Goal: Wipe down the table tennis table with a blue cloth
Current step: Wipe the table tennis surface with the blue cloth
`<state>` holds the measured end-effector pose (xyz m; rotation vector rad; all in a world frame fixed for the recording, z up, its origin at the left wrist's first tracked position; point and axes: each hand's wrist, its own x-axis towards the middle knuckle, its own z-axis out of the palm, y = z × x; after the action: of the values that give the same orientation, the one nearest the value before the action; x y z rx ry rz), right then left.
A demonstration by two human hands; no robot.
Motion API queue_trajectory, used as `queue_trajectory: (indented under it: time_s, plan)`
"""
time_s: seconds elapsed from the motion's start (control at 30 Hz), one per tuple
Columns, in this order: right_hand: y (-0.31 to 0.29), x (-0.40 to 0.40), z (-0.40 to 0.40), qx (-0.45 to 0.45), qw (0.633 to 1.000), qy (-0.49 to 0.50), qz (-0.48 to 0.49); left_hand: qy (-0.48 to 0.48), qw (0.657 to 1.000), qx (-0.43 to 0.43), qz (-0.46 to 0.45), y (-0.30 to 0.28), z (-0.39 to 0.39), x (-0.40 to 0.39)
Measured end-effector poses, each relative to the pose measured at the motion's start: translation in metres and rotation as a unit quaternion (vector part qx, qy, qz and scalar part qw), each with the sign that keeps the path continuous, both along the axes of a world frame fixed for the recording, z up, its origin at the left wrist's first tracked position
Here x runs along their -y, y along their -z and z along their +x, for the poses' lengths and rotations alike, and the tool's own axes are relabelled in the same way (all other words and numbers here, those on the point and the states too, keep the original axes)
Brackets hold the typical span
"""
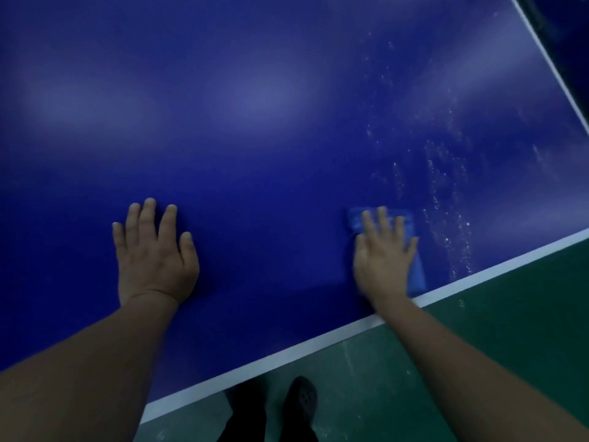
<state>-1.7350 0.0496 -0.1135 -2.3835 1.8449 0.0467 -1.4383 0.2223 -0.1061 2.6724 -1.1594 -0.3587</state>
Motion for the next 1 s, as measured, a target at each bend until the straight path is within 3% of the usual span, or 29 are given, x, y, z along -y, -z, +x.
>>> queue_trajectory:
  time_s: [0.03, 0.1, 0.17, 0.23, 0.3, 0.37, 0.43, 0.5, 0.57, 0.63, 0.77, 1.0]
  plan:
    - [0.003, -0.026, 0.007, -0.006, 0.996, -0.09, -0.006, 0.001, 1.0, 0.0, 0.0, 0.0, 0.0, 0.0]
    - [0.007, -0.081, 0.0, -0.02, 0.954, -0.299, 0.013, -0.003, 1.0, 0.002, 0.0, 0.0, 0.0, -0.002]
    - [0.007, -0.081, -0.024, -0.022, 0.926, -0.376, 0.03, 0.001, 1.0, 0.005, 0.001, 0.0, 0.001, -0.002]
    - [0.002, -0.046, -0.043, -0.047, 0.953, -0.299, 0.022, 0.004, 1.0, 0.008, 0.0, 0.0, 0.001, -0.002]
    - [-0.002, -0.004, -0.05, -0.038, 0.991, -0.125, 0.026, 0.004, 1.0, 0.008, -0.002, 0.0, 0.001, 0.0]
    - [-0.004, 0.023, -0.039, 0.004, 0.999, 0.043, 0.033, 0.003, 1.0, 0.011, 0.001, 0.001, 0.001, -0.001]
    - [-0.001, 0.02, -0.012, 0.023, 0.993, 0.111, 0.017, 0.004, 1.0, 0.013, -0.001, 0.001, 0.001, -0.002]
    - [0.004, -0.007, 0.011, 0.016, 0.999, -0.038, -0.006, 0.004, 1.0, 0.011, -0.005, 0.001, 0.0, -0.002]
    - [0.006, -0.039, 0.013, -0.002, 0.963, -0.27, 0.007, 0.003, 1.0, 0.009, -0.006, 0.001, 0.0, -0.001]
    - [0.006, -0.038, -0.001, -0.005, 0.923, -0.384, 0.014, 0.008, 1.0, 0.011, -0.002, 0.0, 0.0, -0.001]
    - [0.0, 0.002, -0.011, -0.004, 0.887, -0.461, 0.018, 0.011, 1.0, 0.015, 0.002, -0.001, 0.0, -0.002]
    - [-0.007, 0.073, 0.011, 0.008, 0.873, -0.487, 0.032, 0.011, 1.0, 0.011, 0.004, -0.001, 0.003, -0.004]
